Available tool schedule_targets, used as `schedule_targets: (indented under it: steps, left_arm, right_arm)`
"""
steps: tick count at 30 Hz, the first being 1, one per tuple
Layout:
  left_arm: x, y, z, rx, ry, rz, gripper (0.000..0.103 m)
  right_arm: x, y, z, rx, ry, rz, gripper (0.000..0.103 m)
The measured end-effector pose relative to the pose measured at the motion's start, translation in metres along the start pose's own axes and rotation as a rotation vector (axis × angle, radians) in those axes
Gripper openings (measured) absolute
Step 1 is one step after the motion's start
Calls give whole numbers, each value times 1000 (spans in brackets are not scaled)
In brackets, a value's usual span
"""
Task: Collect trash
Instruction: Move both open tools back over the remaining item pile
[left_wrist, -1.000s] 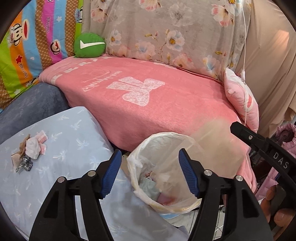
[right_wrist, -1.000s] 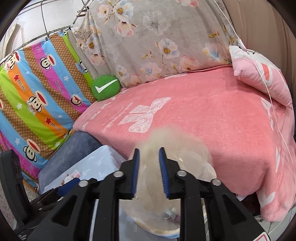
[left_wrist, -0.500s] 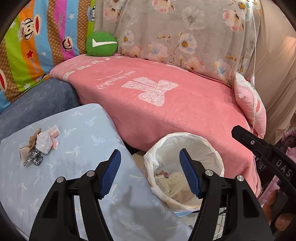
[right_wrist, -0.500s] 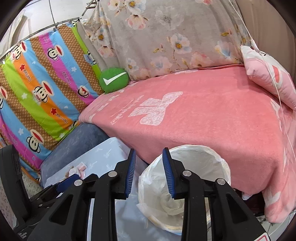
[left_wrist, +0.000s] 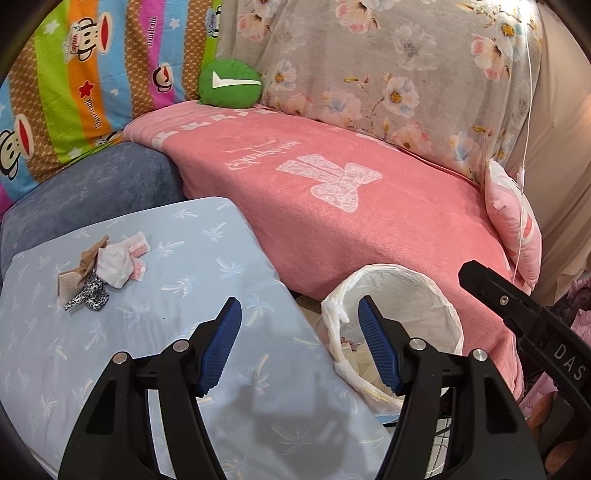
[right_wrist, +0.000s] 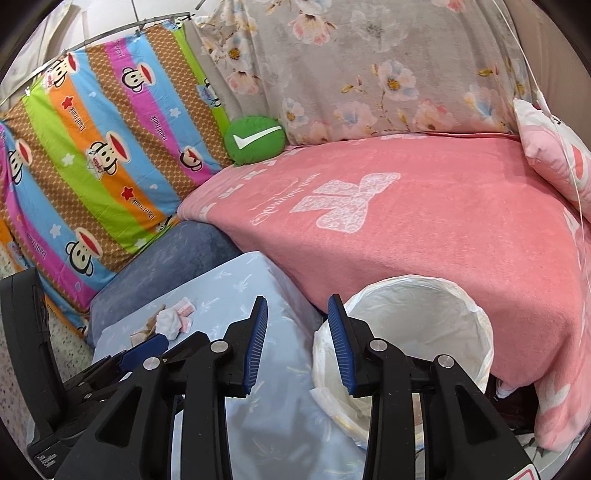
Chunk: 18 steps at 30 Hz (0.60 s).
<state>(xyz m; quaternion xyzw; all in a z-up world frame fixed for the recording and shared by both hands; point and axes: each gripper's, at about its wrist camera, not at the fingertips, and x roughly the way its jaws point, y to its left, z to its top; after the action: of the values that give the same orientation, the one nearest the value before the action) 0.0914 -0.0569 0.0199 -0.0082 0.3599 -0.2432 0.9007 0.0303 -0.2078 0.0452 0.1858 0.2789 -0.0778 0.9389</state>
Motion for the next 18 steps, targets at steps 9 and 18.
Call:
schedule_targets:
  steps: [9, 18]
  left_arm:
    - [-11, 29, -5, -41, -11, 39, 63]
    - [-21, 68, -12, -102, -19, 87, 63]
  right_arm:
    - [5, 30, -6, -51, 23, 27, 34]
    - [13, 65, -13, -102, 42, 61, 39]
